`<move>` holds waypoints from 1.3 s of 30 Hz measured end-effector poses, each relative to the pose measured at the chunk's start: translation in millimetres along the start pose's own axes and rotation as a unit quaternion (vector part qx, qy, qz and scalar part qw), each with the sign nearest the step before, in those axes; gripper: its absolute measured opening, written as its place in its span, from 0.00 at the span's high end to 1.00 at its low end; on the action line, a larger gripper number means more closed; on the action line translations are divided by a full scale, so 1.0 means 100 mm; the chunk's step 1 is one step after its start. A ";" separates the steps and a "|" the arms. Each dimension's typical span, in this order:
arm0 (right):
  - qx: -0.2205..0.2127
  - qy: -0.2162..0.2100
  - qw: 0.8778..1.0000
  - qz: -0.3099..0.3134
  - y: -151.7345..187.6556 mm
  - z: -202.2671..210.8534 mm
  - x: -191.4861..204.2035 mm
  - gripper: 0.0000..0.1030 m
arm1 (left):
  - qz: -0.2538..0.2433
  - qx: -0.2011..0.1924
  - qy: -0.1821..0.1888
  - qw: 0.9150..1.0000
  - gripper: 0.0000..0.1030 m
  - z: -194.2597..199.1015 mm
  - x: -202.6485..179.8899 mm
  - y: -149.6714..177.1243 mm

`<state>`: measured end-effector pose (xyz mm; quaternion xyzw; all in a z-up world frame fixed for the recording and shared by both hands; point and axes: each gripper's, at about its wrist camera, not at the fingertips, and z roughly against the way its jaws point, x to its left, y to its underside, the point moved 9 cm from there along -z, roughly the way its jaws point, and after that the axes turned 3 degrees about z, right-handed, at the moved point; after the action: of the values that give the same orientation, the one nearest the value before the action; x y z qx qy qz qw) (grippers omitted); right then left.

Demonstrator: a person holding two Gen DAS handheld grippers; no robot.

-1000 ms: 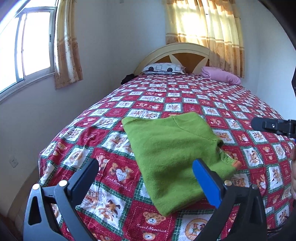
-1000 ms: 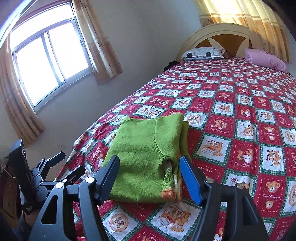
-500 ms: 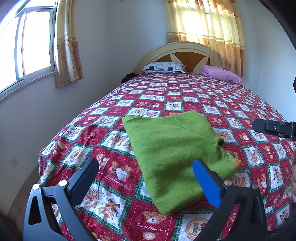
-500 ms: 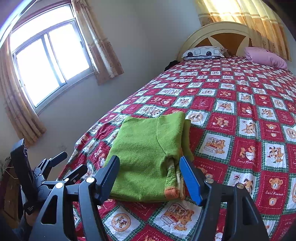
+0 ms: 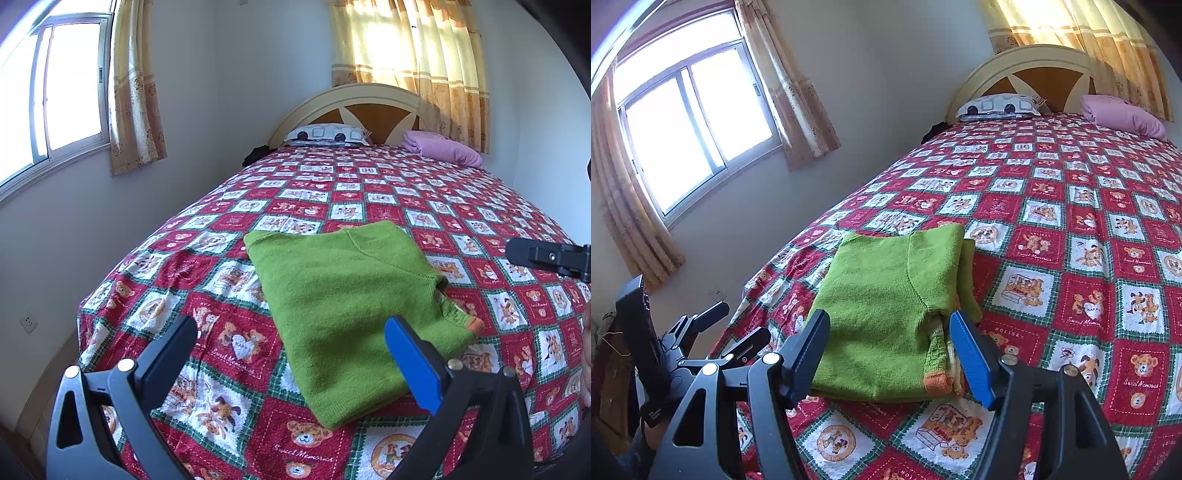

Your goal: Fold small clothes

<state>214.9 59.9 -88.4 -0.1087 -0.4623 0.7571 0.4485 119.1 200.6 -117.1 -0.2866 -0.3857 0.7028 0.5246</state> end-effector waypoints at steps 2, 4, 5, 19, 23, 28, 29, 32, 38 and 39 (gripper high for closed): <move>-0.001 0.000 1.000 0.000 0.00 0.01 0.00 0.34 | -0.001 0.000 0.000 1.000 0.00 0.00 0.00 0.00; -0.003 0.000 1.000 0.000 -0.01 0.01 0.01 0.34 | 0.000 0.000 0.000 1.000 0.00 0.00 0.00 0.00; -0.003 0.000 1.000 0.000 -0.01 0.02 0.01 0.34 | 0.000 0.000 0.001 1.000 0.00 0.00 0.00 0.00; -0.002 -0.004 1.000 0.001 0.01 0.00 0.05 0.34 | 0.000 0.001 -0.001 1.000 0.00 0.00 -0.01 0.00; -0.004 -0.003 1.000 0.002 0.01 0.00 0.06 0.34 | 0.001 0.001 -0.003 1.000 0.00 -0.01 0.01 -0.01; -0.009 0.000 1.000 0.007 0.01 0.02 0.07 0.34 | 0.001 0.001 0.002 1.000 0.00 0.00 0.03 -0.03; -0.010 0.000 1.000 0.007 0.01 0.02 0.07 0.34 | 0.001 -0.002 -0.002 1.000 0.00 0.01 0.02 -0.03; -0.013 0.000 1.000 0.010 0.00 0.03 0.08 0.34 | 0.001 -0.006 -0.008 1.000 0.00 0.02 0.03 -0.04; -0.011 -0.001 1.000 0.014 0.03 0.02 0.11 0.34 | 0.000 -0.004 -0.018 1.000 0.00 0.01 0.04 -0.03; -0.010 -0.001 1.000 0.014 0.03 0.01 0.11 0.34 | 0.000 -0.004 -0.020 1.000 0.00 0.00 0.05 -0.03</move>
<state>205.9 67.7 -87.9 -0.1187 -0.4685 0.7590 0.4362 119.5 205.6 -114.2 -0.2746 -0.3984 0.7071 0.5157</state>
